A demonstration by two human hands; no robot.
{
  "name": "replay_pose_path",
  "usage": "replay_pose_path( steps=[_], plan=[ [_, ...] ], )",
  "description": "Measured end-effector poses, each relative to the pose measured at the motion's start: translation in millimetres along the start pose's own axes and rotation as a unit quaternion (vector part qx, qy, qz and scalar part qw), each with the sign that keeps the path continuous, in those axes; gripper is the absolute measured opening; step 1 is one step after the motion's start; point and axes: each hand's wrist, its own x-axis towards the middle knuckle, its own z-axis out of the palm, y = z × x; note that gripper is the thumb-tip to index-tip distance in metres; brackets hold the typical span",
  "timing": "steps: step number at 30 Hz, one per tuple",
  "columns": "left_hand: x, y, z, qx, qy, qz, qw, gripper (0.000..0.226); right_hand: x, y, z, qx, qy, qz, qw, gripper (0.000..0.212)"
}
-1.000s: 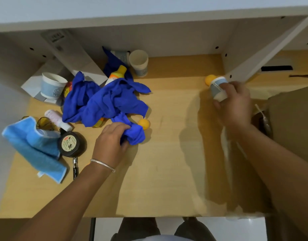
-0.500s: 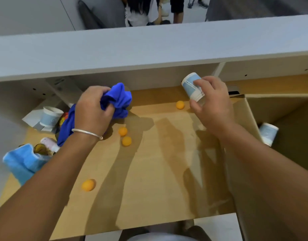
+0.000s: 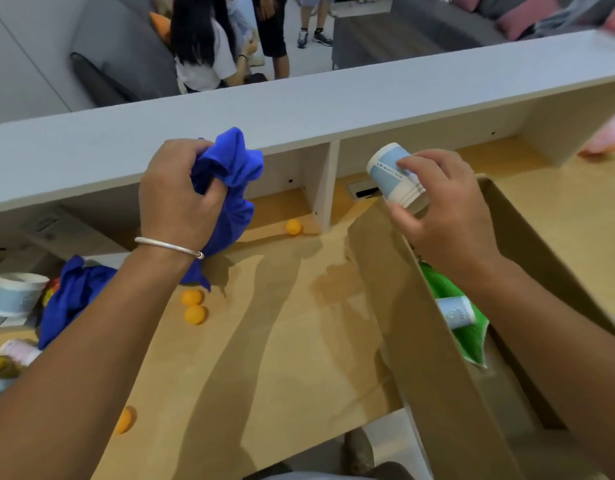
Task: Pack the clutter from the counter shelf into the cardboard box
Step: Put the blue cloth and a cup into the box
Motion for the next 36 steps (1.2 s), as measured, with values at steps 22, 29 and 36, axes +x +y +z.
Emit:
replay_pose_path(
  steps=[22, 29, 36],
  plan=[
    [-48, 6, 42, -0.013, -0.086, -0.018, 0.996, 0.023, -65, 65, -3, -0.064, -0.08, 0.104, 0.989, 0.052],
    [-96, -52, -10, 0.034, -0.083, -0.1, 0.991, 0.023, -39, -4, 33, -0.008, -0.111, 0.026, 0.993, 0.05],
    [-137, -103, -60, 0.076, -0.059, -0.17, 0.981, 0.024, -40, -71, 102, 0.002, -0.18, -0.074, 0.981, 0.054]
  ],
)
